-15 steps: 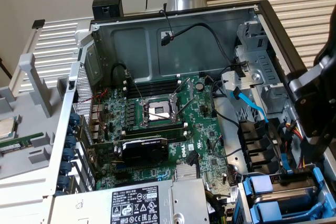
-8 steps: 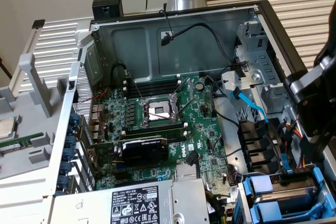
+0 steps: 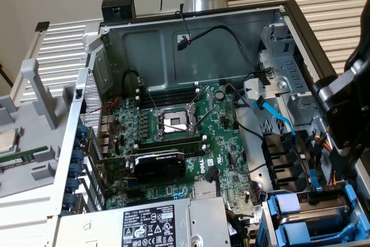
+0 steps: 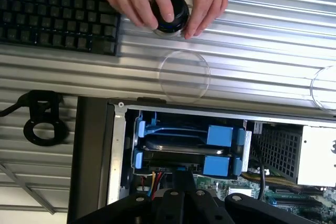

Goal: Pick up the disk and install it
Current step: 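Insert the second disk wire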

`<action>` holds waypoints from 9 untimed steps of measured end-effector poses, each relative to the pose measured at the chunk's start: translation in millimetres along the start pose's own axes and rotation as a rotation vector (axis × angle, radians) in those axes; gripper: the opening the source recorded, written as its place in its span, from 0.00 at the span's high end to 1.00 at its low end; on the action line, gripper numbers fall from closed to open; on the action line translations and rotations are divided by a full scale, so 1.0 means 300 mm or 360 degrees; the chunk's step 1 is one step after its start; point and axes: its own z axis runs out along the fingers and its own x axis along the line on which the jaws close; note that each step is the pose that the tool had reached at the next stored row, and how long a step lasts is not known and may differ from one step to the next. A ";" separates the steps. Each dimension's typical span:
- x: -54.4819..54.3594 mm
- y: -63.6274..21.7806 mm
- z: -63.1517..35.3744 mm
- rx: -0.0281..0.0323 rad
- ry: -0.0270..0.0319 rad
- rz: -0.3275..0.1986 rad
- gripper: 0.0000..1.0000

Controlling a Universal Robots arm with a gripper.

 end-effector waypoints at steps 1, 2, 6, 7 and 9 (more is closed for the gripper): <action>0.000 0.000 0.000 -0.00001 0.00000 0.0000 0.89; 0.000 0.000 0.000 -0.00001 0.00000 0.0000 0.89; 0.000 0.000 0.000 -0.00001 0.00000 0.0000 0.89; 0.000 0.000 0.000 0.00000 0.00000 0.0000 0.89; 0.000 0.000 0.000 -0.00002 0.00000 0.0000 0.89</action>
